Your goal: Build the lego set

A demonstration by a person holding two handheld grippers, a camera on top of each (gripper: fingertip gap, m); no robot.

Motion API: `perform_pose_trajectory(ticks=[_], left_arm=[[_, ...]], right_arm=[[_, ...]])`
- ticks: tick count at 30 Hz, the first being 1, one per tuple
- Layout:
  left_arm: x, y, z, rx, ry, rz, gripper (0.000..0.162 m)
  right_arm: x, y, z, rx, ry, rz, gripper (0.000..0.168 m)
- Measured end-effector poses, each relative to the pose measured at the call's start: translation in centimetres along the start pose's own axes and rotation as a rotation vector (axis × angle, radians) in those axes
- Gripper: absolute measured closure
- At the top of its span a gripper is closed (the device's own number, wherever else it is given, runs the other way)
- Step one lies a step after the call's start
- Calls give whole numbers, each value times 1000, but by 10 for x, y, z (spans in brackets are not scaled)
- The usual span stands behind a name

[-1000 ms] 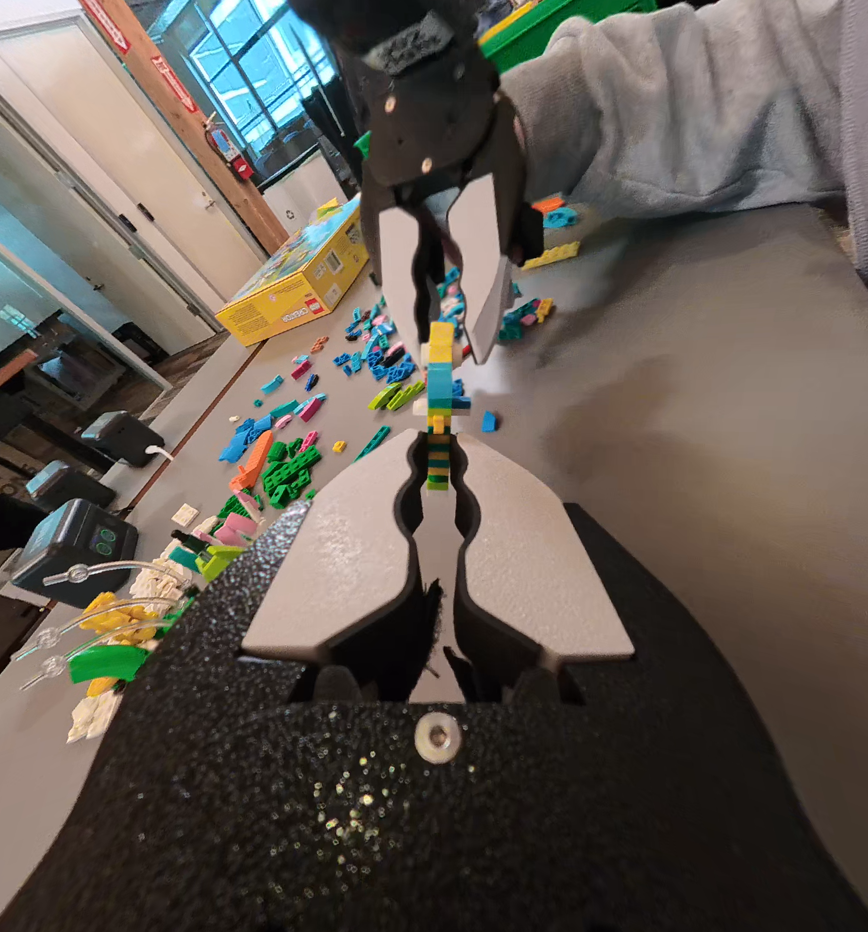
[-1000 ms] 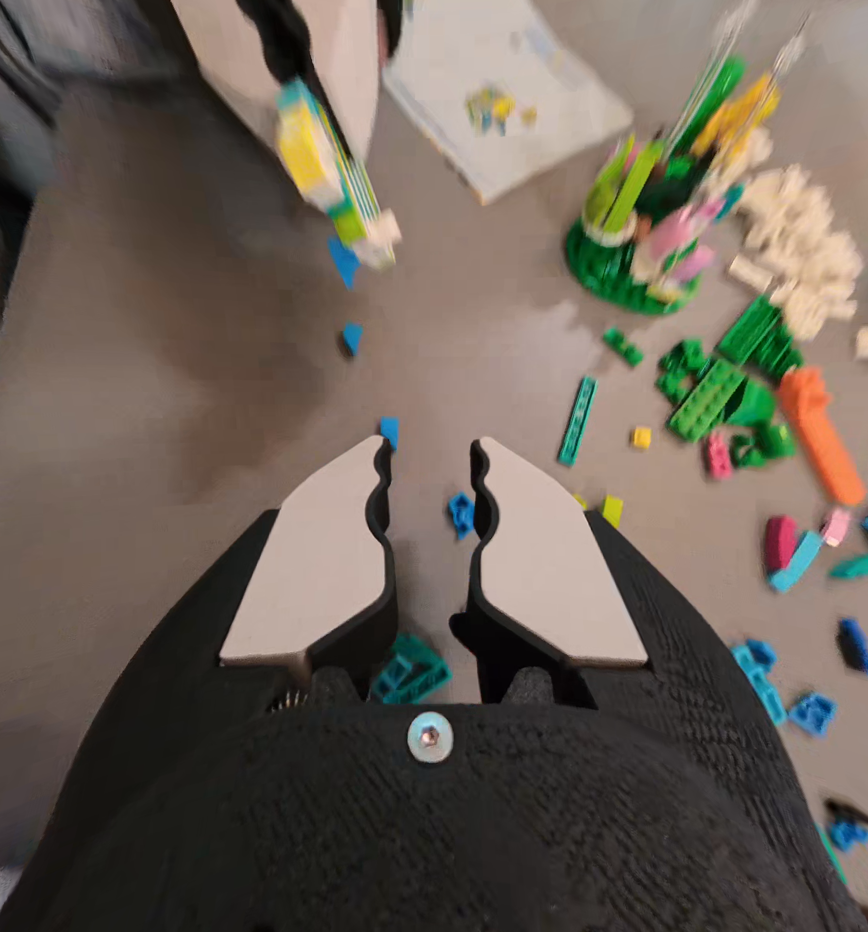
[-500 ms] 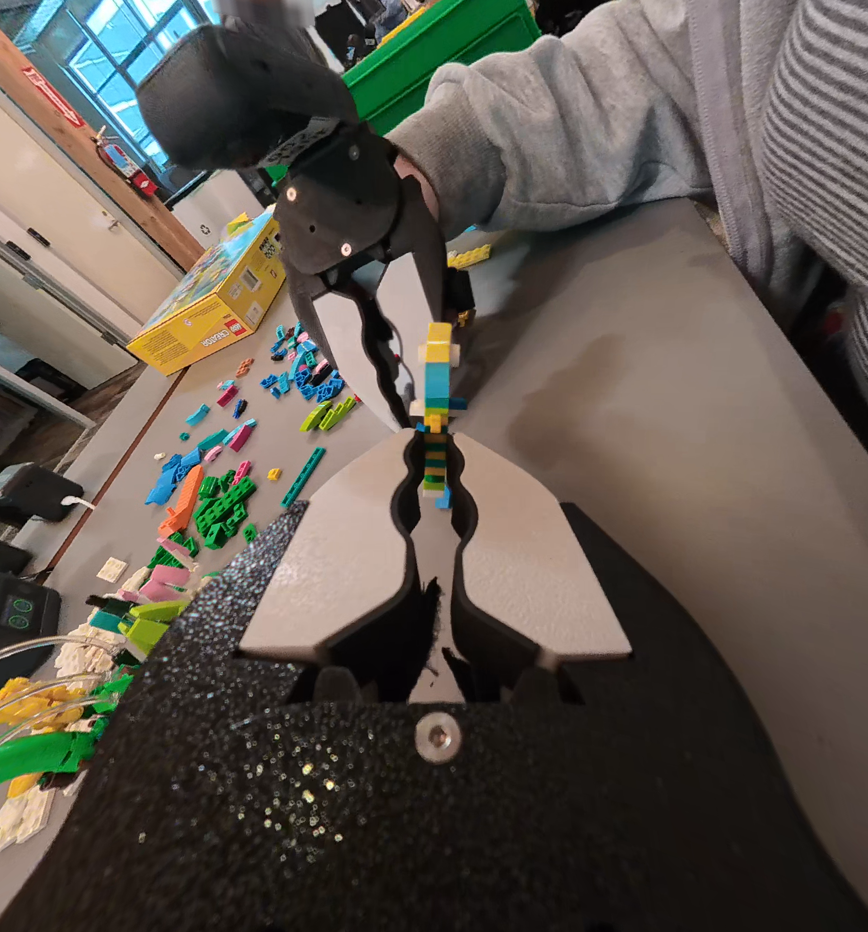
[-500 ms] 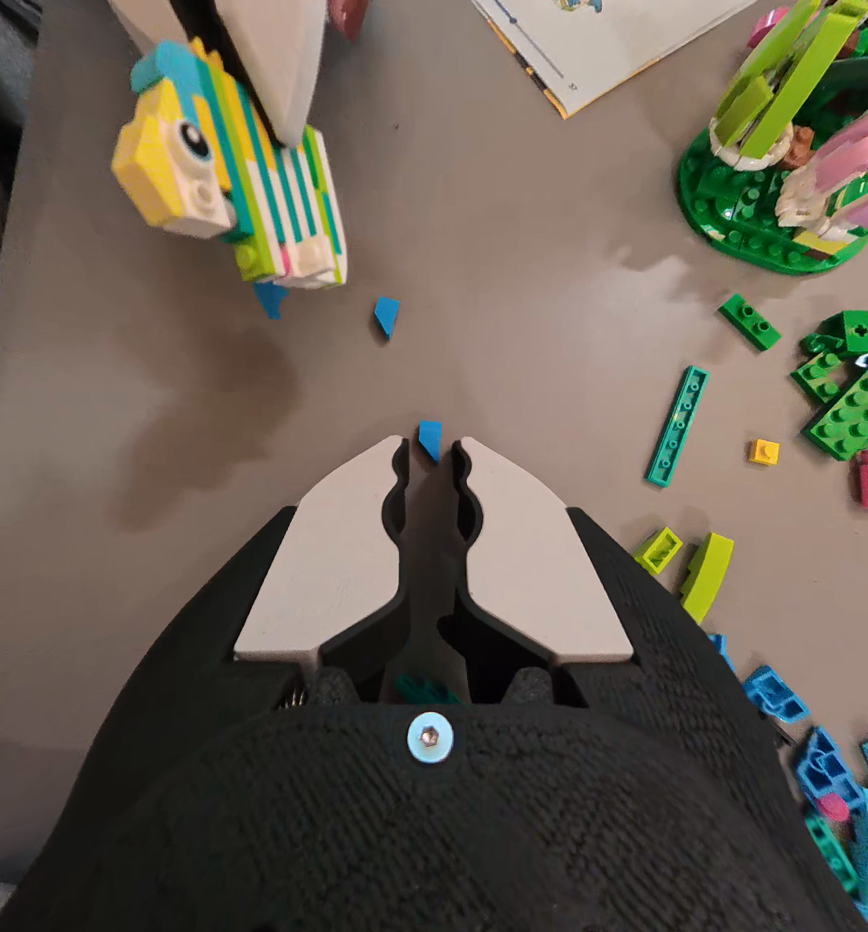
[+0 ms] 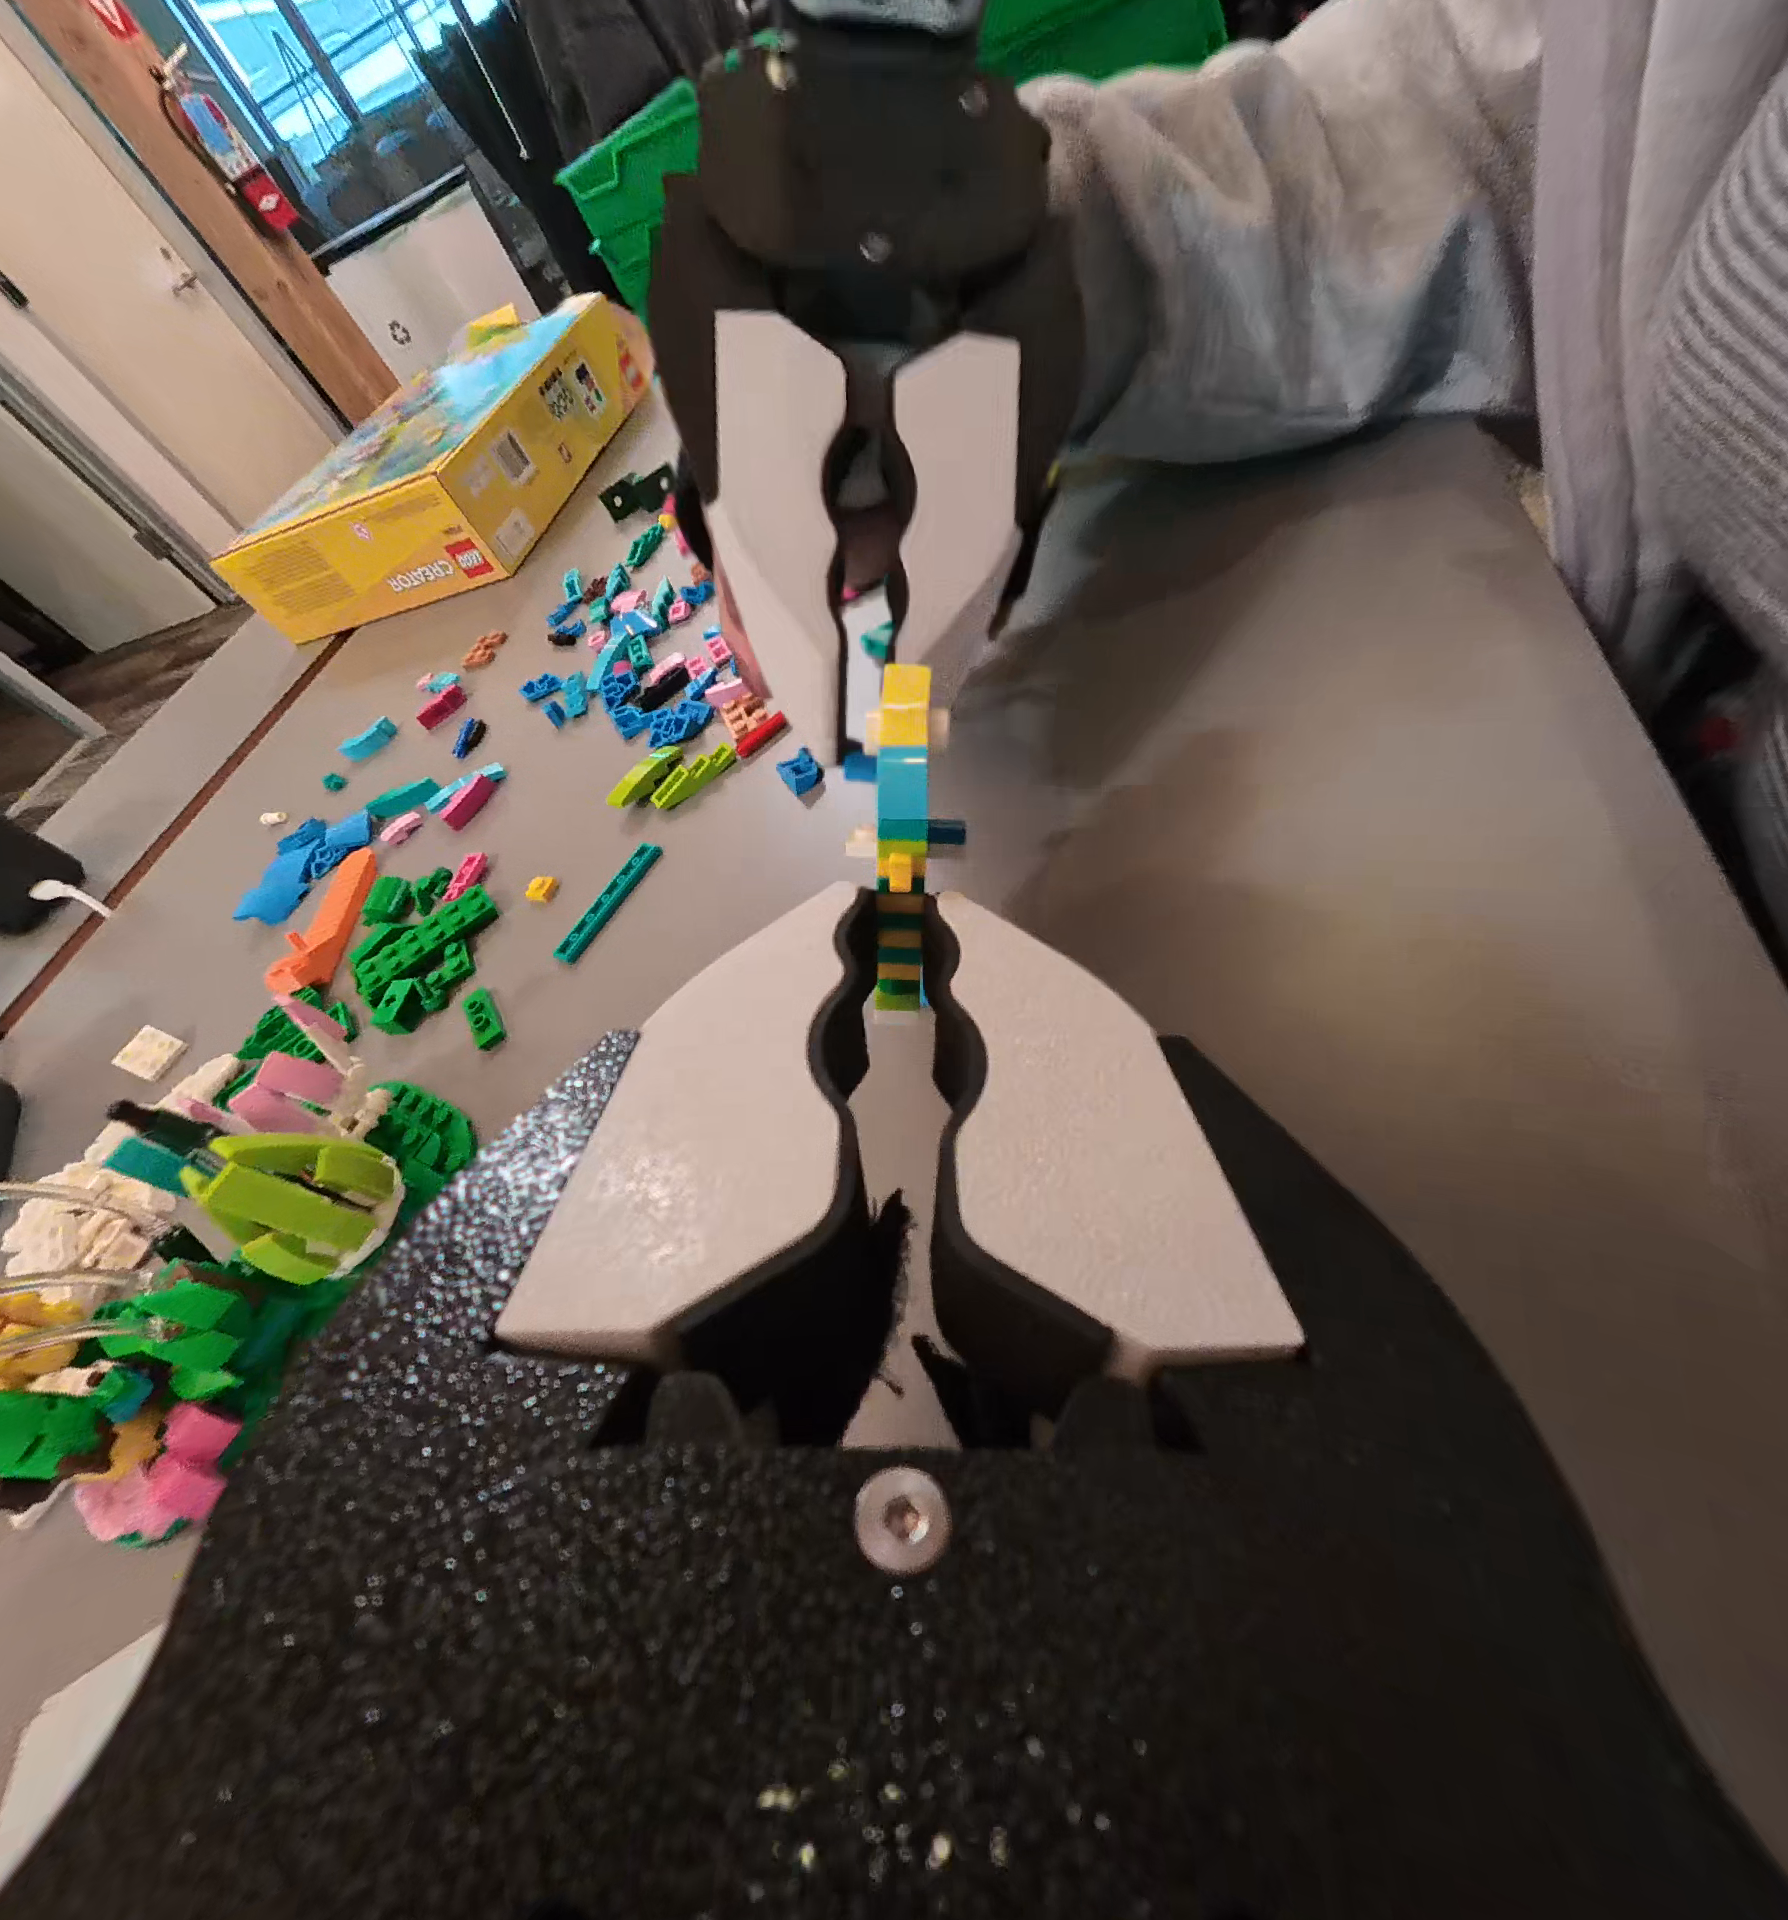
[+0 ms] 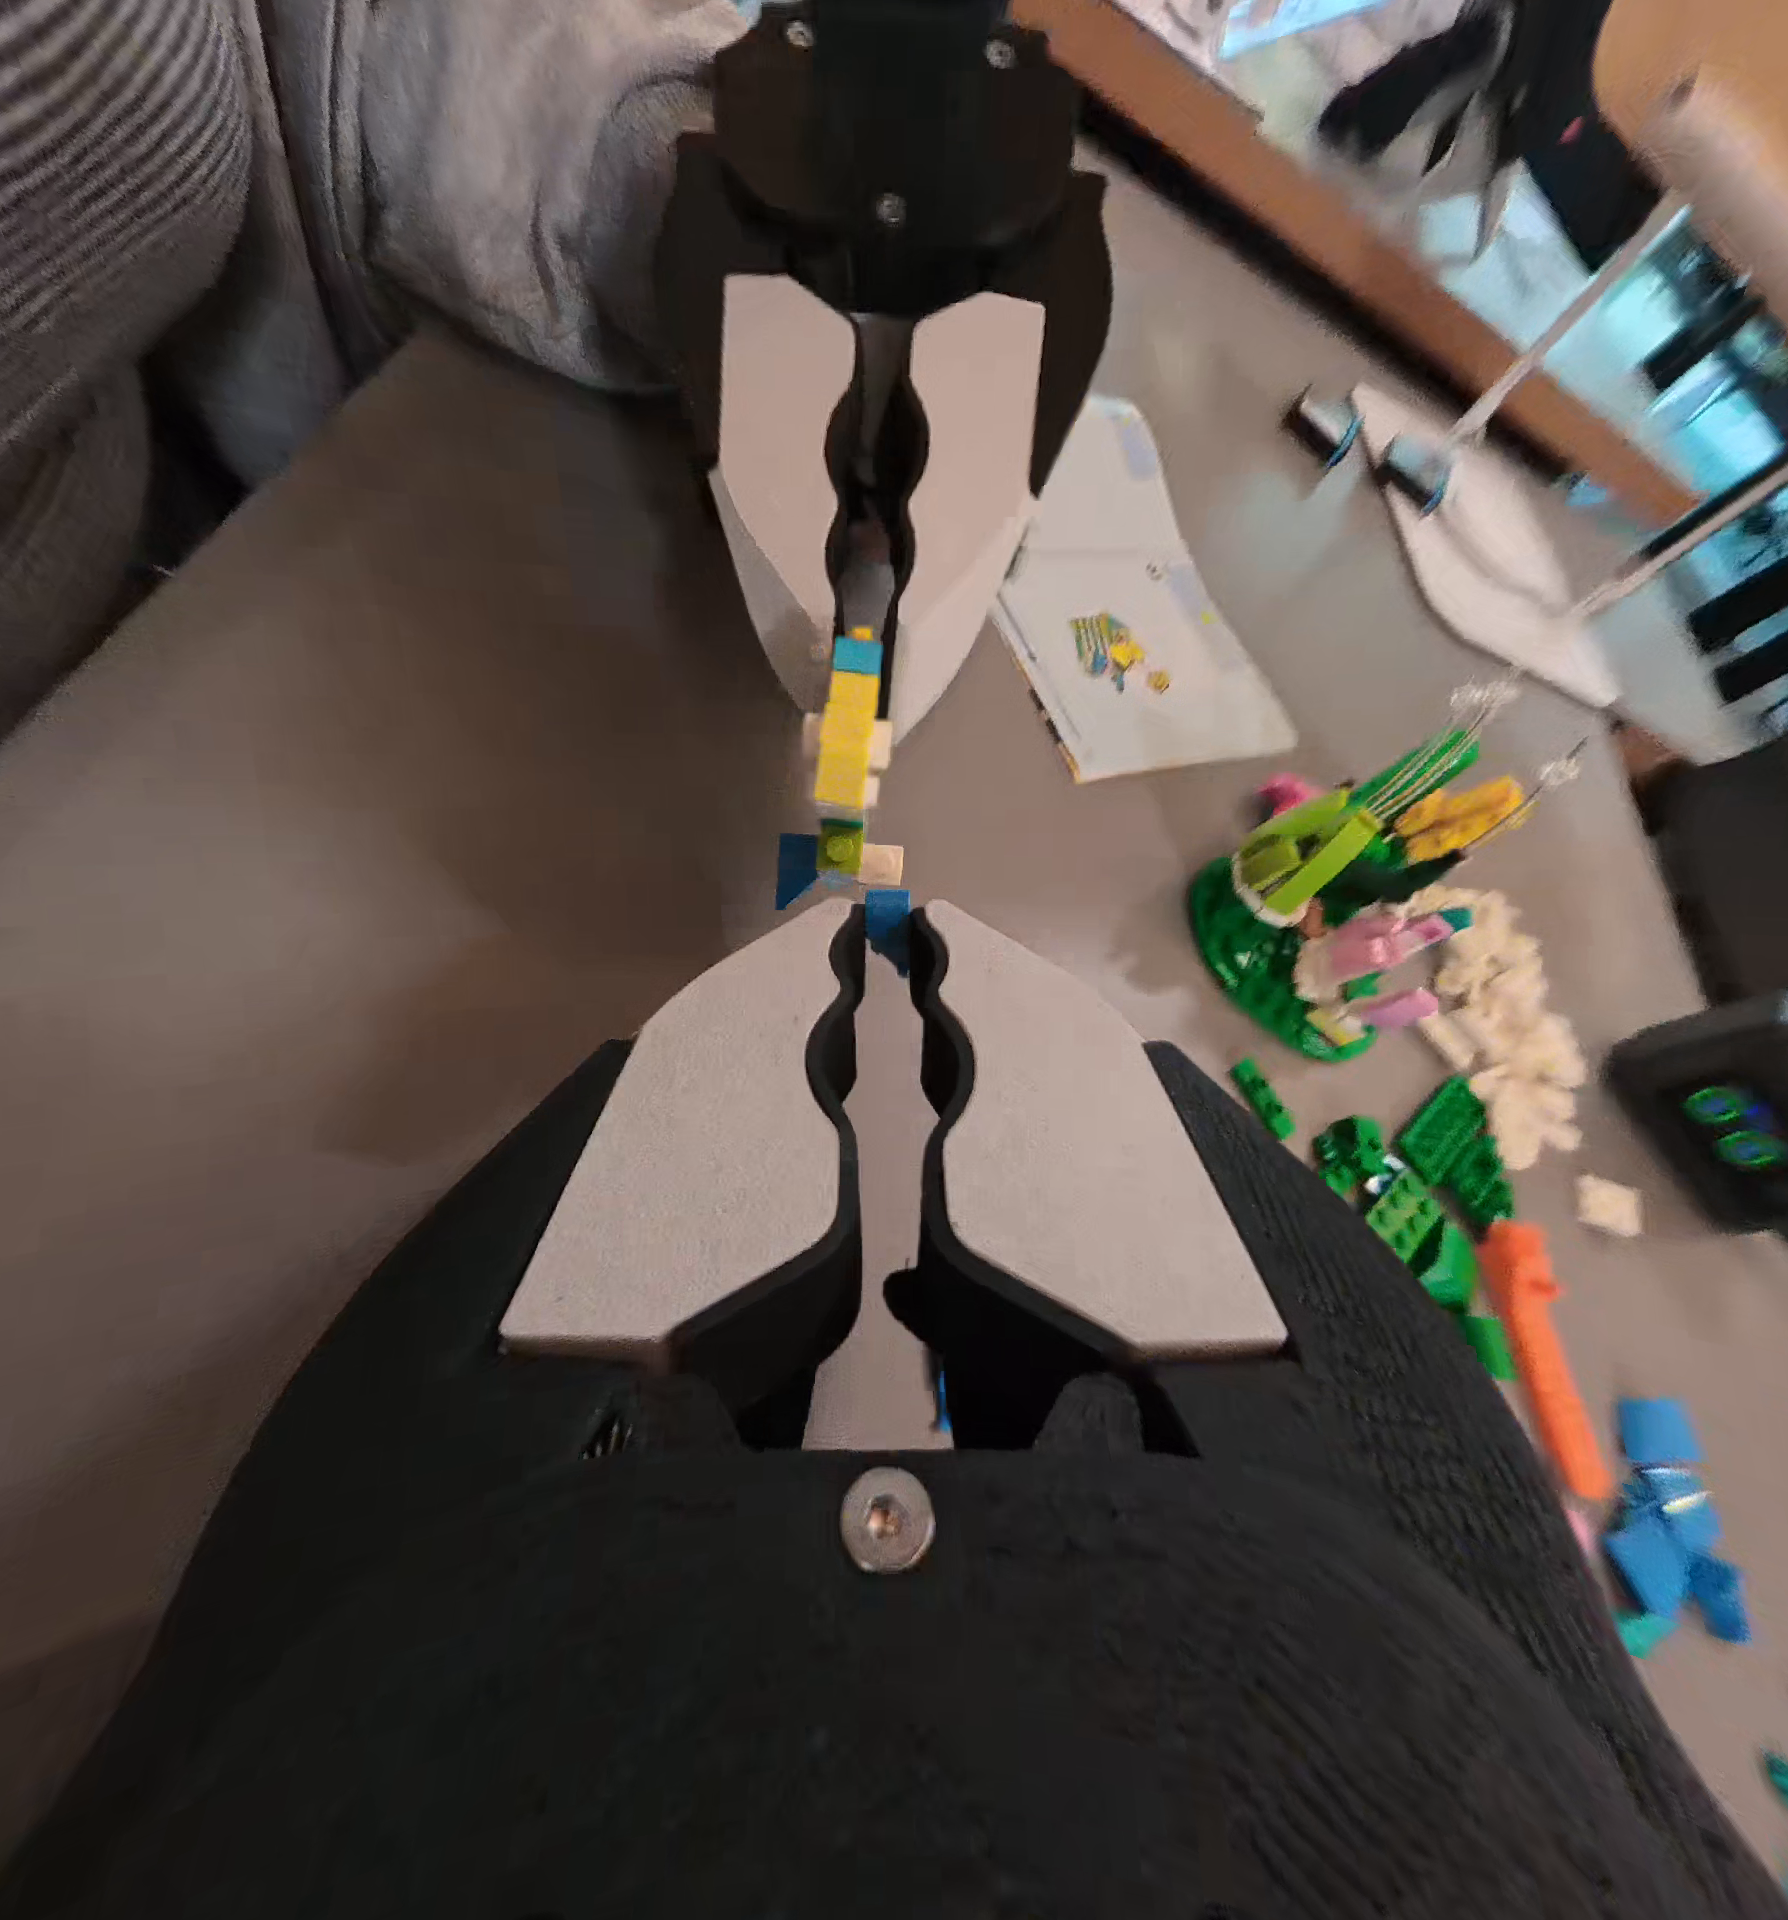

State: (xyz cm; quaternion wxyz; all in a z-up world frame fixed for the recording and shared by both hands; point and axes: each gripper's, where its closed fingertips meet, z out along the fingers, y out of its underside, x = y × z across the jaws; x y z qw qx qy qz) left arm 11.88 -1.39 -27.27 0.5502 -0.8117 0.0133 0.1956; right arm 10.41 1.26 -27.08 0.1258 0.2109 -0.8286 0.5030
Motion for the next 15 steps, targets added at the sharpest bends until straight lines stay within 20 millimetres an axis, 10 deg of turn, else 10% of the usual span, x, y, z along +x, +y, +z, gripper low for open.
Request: perform_pose_trajectory(ticks=[15], left_arm=[[13,-8,3,24,31,31,154]], right_arm=[[-10,-3,2,51,-20,-33,162]])
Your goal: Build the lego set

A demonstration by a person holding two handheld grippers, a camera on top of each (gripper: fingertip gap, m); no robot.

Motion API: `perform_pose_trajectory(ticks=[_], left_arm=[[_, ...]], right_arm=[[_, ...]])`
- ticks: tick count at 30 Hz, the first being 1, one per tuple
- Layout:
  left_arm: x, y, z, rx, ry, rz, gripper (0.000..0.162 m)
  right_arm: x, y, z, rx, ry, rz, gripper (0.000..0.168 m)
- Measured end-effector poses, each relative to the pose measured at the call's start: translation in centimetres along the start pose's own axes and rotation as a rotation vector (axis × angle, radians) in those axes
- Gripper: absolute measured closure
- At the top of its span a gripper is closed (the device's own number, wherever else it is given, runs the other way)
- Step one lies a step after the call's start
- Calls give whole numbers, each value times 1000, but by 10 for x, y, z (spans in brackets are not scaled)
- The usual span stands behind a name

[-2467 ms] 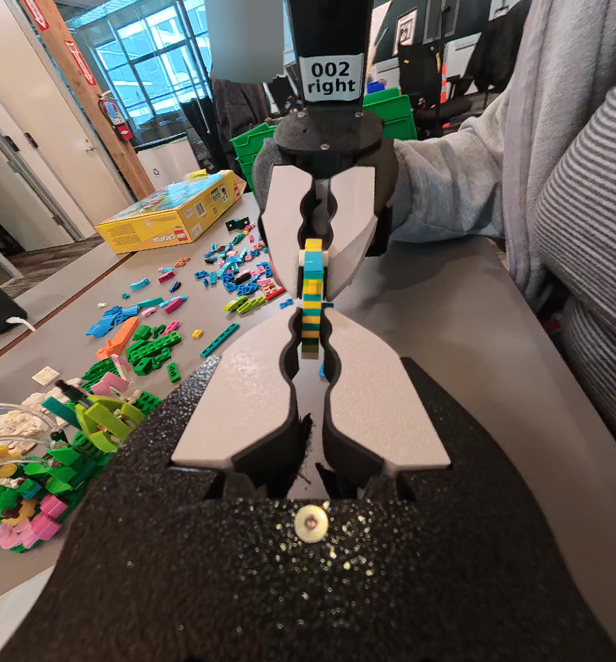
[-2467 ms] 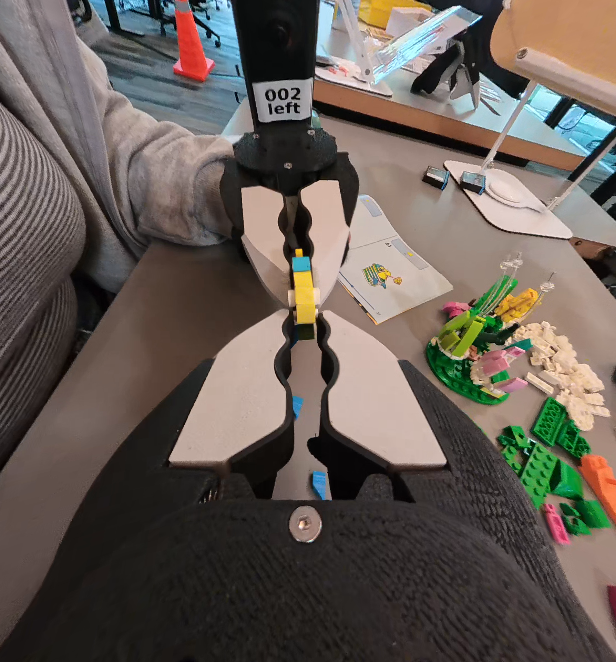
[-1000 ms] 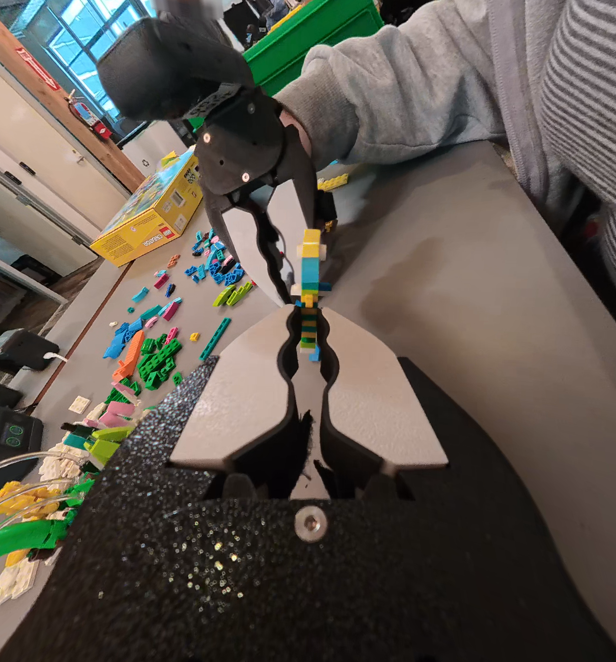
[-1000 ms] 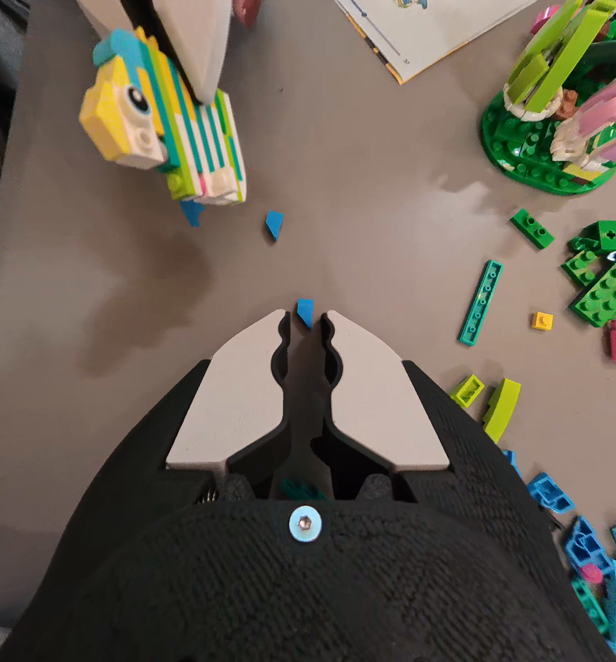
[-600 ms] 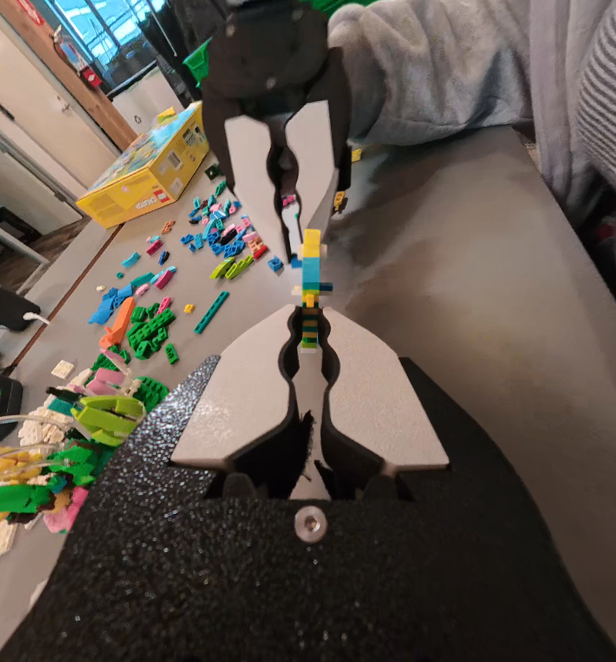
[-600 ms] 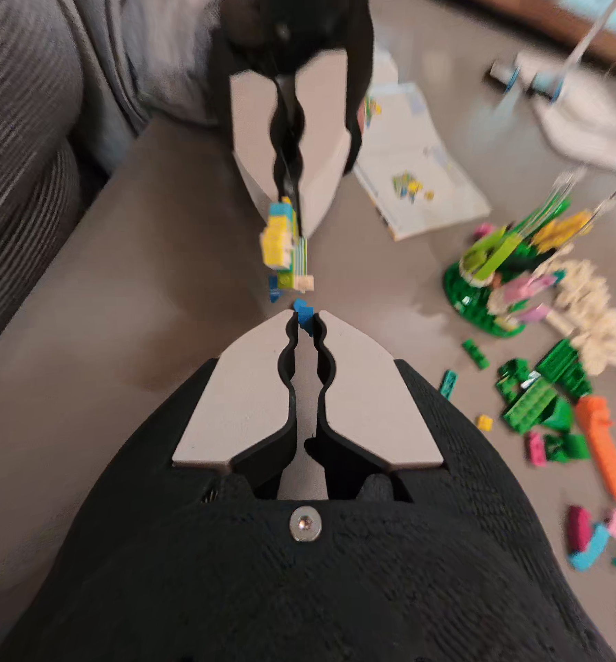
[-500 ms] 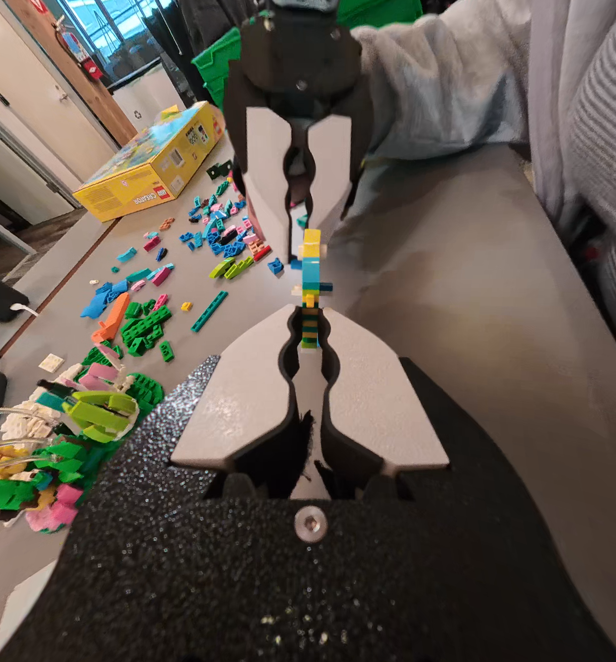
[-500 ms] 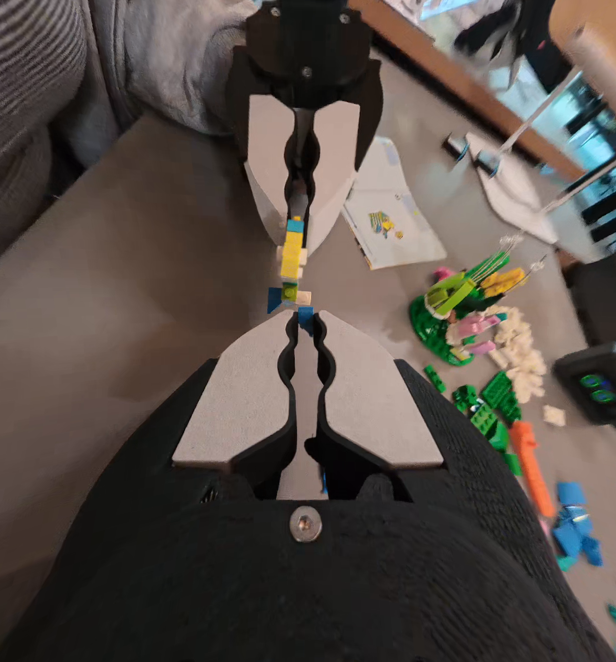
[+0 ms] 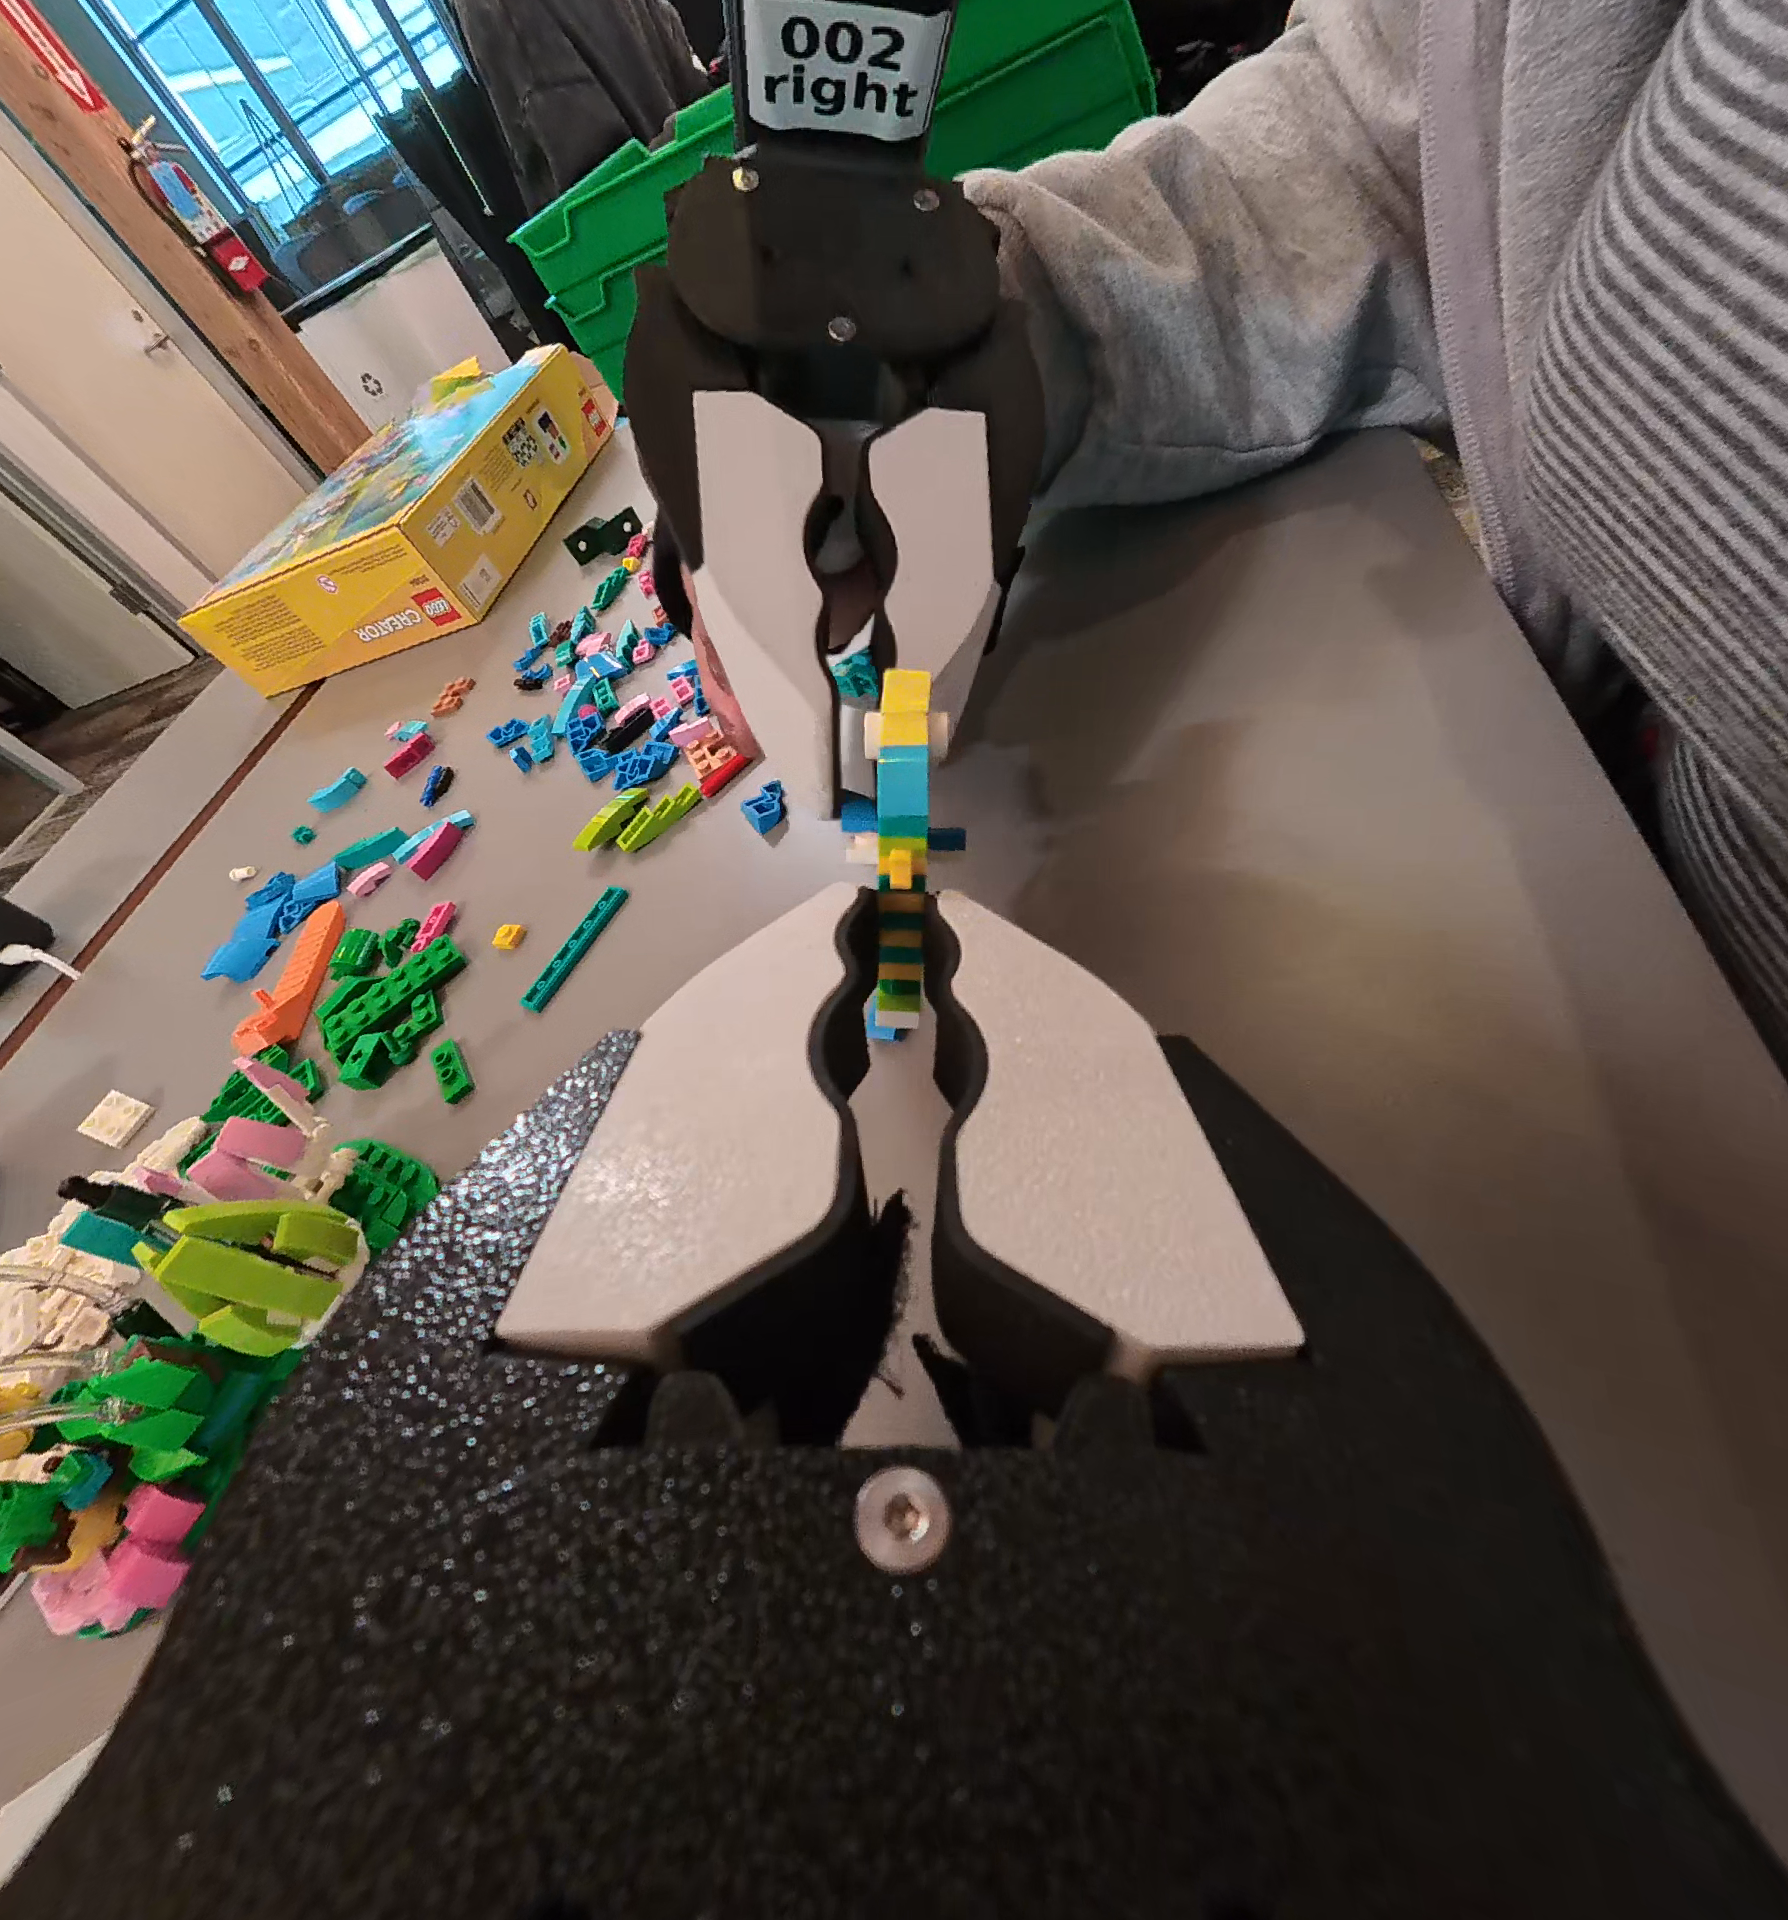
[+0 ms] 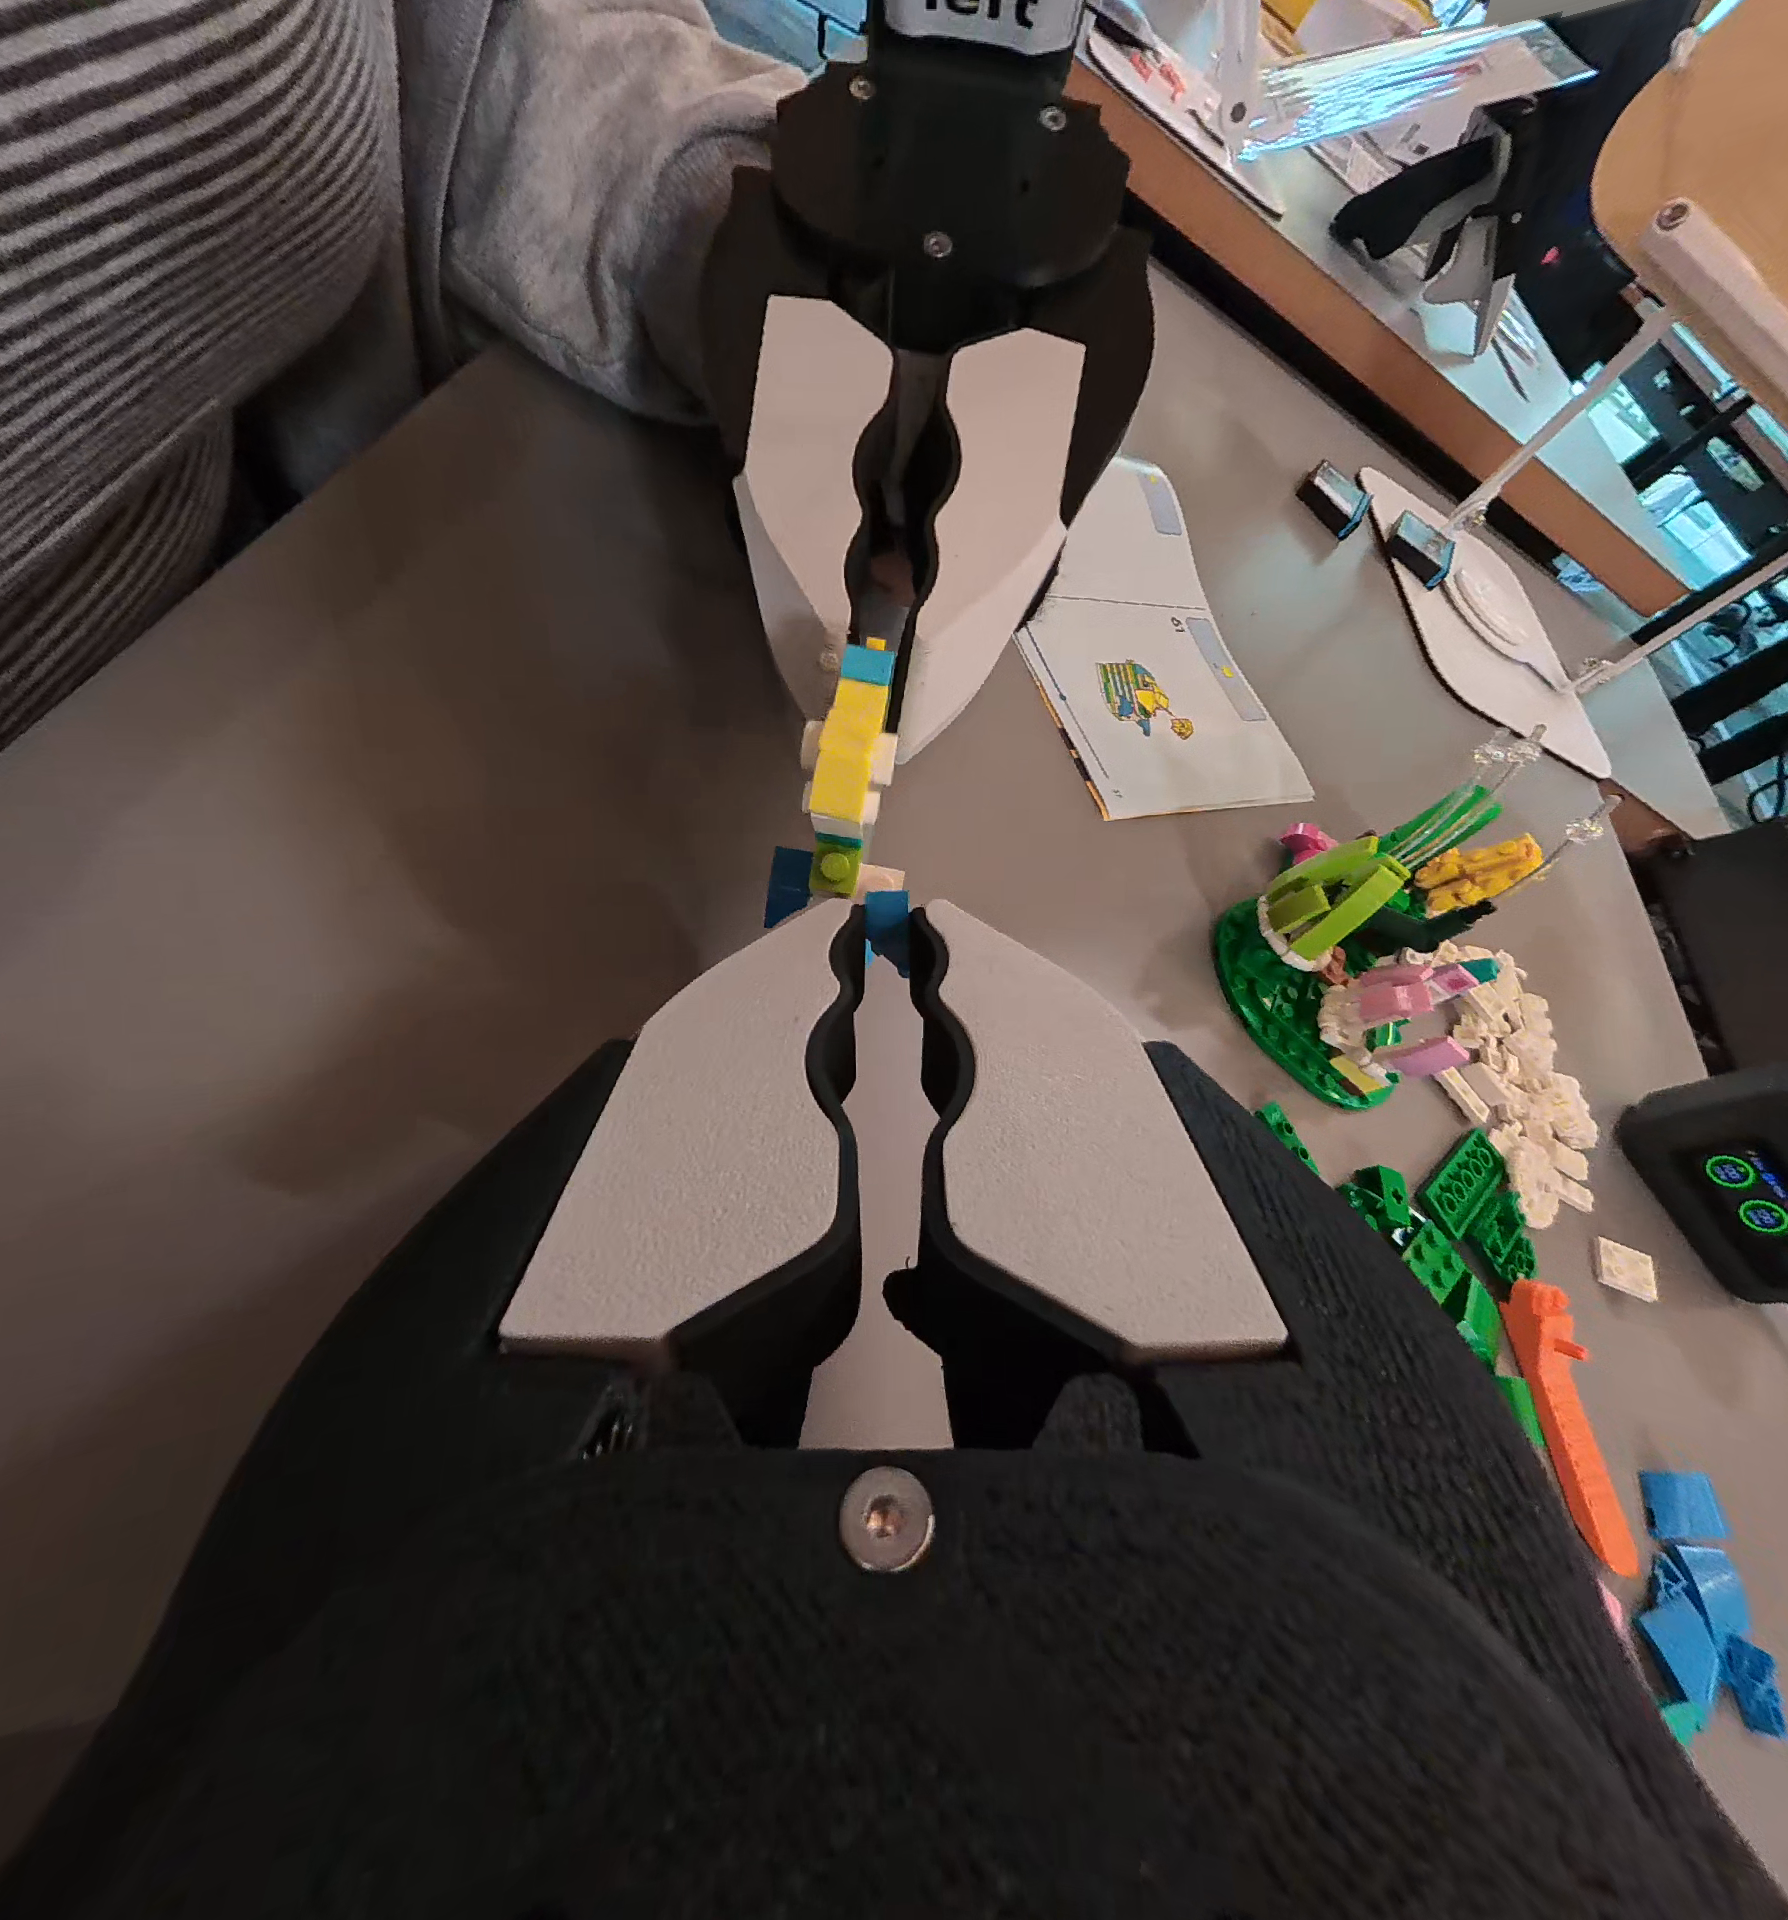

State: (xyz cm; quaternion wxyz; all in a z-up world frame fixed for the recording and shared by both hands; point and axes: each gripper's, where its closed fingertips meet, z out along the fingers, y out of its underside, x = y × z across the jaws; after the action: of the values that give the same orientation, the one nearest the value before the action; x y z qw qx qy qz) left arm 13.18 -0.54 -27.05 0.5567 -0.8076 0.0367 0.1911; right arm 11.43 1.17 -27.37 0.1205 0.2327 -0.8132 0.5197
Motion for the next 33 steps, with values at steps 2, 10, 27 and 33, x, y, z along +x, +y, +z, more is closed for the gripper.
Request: perform_pose_trajectory(ticks=[2,10,27,33], left_arm=[[1,0,0,-7,6,4,154],[6,2,2,-44,5,58,154],[3,-13,-5,6,-106,252,154],[2,-10,-4,-67,-205,514,154]], right_arm=[[-1,1,0,-10,0,-26,162],[-5,6,4,-72,32,-161,162],[7,-4,-5,-37,234,-396,162],[13,-10,-15,-90,370,-711,162]])
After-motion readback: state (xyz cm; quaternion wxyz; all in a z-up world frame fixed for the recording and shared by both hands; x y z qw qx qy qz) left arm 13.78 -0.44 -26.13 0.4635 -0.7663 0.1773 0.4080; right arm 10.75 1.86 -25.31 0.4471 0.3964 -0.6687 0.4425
